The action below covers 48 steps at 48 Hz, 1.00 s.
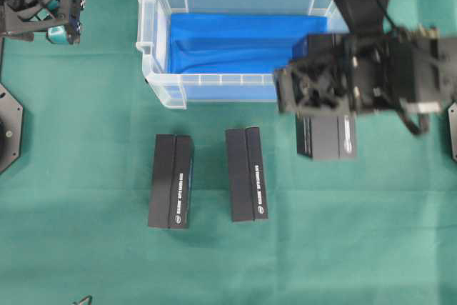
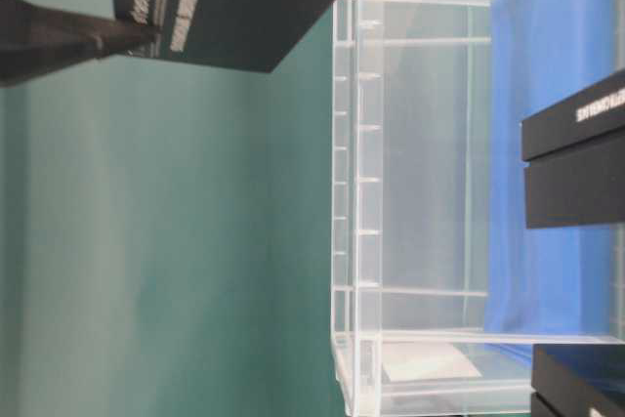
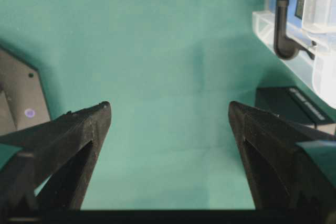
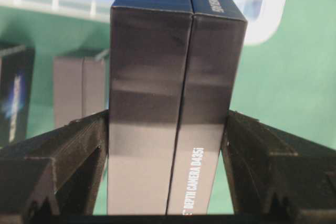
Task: Take out the box from the case.
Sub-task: 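Carry the box forward and lower it onto the cloth right of the others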
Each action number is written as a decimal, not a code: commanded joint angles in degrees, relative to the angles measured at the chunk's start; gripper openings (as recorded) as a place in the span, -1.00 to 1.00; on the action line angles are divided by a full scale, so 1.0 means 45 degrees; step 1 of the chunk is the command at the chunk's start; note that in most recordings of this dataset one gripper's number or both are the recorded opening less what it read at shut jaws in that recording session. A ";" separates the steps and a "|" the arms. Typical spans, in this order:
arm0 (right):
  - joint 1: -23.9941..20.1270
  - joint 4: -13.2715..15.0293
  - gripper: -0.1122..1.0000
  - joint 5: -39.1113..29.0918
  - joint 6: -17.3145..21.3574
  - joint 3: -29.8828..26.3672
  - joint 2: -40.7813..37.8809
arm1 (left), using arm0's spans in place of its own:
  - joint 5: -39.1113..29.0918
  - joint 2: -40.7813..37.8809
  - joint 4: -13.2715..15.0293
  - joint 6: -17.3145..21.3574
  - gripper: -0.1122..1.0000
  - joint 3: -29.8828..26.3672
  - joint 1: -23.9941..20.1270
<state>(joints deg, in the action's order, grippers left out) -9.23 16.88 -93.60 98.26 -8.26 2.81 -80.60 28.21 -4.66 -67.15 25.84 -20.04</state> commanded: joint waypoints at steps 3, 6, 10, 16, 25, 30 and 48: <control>-0.0879 0.0098 0.41 -0.0137 0.0859 -0.0215 0.0195 | 0.0039 0.0039 0.0000 0.0000 0.93 -0.0215 0.0020; -0.1250 0.0078 0.41 -0.0156 0.1250 -0.0215 0.0156 | 0.0020 0.0039 0.0000 0.0000 0.93 -0.0215 0.0039; -0.1680 0.0078 0.41 -0.0156 0.1758 -0.0234 0.0117 | 0.0020 0.0039 0.0000 0.0000 0.93 -0.0215 0.0020; -0.1992 0.0059 0.41 -0.0156 0.2051 -0.0234 0.0039 | 0.0020 0.0039 0.0000 0.0000 0.93 -0.0215 0.0020; -0.2031 0.0039 0.41 -0.0117 0.2031 -0.0137 -0.0156 | 0.0020 0.0039 0.0000 0.0000 0.93 -0.0215 0.0020; -0.2031 0.0000 0.41 0.0078 0.2090 0.0195 -0.0332 | 0.0020 0.0039 0.0020 -0.0020 0.93 -0.0215 0.0039; -0.2031 -0.0371 0.41 0.2734 0.3086 0.3105 -0.0391 | 0.0000 0.0098 0.0020 0.0000 0.93 -0.0156 0.0039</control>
<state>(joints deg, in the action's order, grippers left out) -18.28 15.29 -82.88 111.45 4.48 0.18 -80.68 28.30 -4.66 -67.24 25.84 -20.04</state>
